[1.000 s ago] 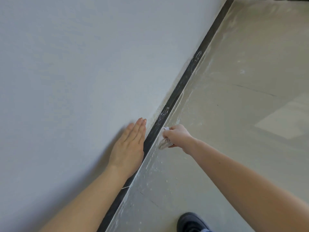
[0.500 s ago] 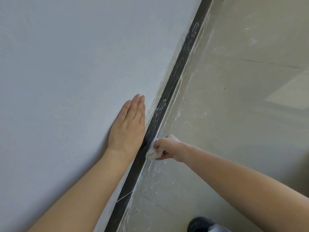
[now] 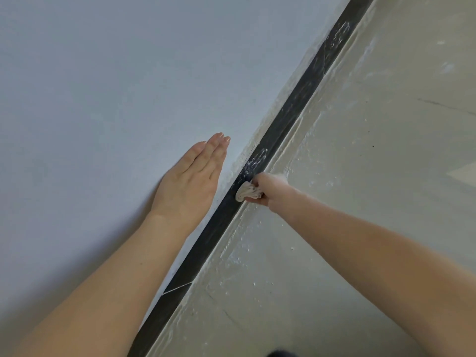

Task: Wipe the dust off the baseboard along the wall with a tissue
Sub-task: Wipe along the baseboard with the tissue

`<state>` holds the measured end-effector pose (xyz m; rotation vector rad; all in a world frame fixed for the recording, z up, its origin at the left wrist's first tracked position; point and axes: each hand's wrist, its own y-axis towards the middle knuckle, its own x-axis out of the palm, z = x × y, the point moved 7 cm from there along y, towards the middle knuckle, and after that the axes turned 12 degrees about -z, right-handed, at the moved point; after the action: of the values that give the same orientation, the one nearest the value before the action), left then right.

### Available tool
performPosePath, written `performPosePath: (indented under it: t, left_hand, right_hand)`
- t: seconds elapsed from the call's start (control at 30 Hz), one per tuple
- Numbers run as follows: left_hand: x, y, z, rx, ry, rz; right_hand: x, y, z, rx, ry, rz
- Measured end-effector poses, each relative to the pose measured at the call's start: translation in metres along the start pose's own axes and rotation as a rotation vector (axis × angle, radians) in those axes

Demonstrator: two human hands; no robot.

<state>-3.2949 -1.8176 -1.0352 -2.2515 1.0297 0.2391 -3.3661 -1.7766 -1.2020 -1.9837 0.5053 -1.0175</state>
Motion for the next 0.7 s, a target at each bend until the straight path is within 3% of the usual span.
performPosePath:
  t: [0.13,0.23,0.47,0.7]
  left_hand:
    - [-0.004,-0.001,0.000,0.052,-0.049,-0.076]
    - [-0.006,0.000,-0.001,0.068,-0.059,-0.099]
    - [-0.003,-0.001,-0.001,0.065,-0.041,-0.088]
    - [0.010,0.000,0.001,0.037,0.055,-0.032]
  right_hand:
    - [-0.037,-0.001,-0.024,-0.175,0.269,0.112]
    - [-0.043,-0.006,0.001,-0.189,0.271,0.084]
    - [0.041,-0.016,0.127,0.226,0.110,-0.217]
    - [0.028,-0.014,0.038,0.084,0.150,-0.134]
